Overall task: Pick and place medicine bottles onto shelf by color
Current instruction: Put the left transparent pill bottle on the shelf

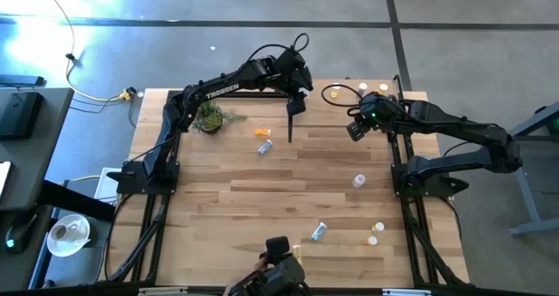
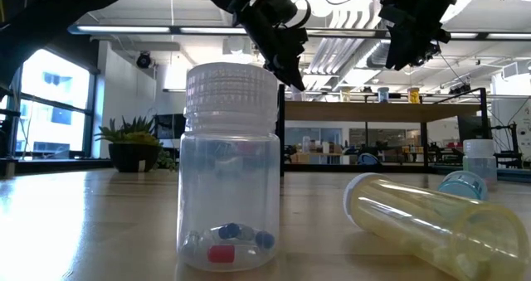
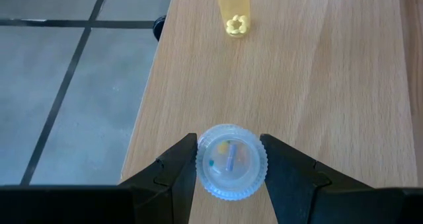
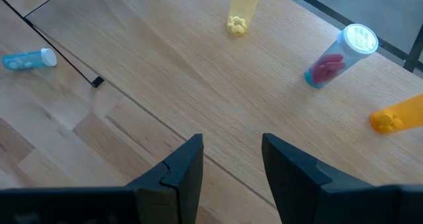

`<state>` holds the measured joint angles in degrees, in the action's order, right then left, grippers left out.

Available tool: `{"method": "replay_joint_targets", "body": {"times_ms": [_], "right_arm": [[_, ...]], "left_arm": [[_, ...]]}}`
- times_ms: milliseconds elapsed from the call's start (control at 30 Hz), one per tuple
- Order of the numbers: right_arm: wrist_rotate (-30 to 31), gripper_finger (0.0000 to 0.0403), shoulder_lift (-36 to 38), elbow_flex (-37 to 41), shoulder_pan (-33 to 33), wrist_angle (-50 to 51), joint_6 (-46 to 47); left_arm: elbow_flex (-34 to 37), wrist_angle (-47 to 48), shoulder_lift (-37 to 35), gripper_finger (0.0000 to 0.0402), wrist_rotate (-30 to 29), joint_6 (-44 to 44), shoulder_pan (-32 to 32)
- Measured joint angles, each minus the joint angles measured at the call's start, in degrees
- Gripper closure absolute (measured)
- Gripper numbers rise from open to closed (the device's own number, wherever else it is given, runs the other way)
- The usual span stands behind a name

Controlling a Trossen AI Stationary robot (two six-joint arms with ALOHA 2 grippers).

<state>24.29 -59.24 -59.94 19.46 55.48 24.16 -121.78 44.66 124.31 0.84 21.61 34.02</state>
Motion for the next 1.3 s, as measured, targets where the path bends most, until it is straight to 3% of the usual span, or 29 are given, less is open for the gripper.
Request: {"method": "replay_joint_targets", "body": {"times_ms": [933, 1300], "right_arm": [[0.0, 0.0256, 0.0, 0.0, 0.0, 0.0, 0.4], [0.0, 0.0256, 0.0, 0.0, 0.0, 0.0, 0.4]], "left_arm": [[0.0, 0.5, 0.0, 0.0256, 0.0, -0.9, 0.0], [0.0, 0.5, 0.0, 0.0206, 0.0, -0.5, 0.0]]}}
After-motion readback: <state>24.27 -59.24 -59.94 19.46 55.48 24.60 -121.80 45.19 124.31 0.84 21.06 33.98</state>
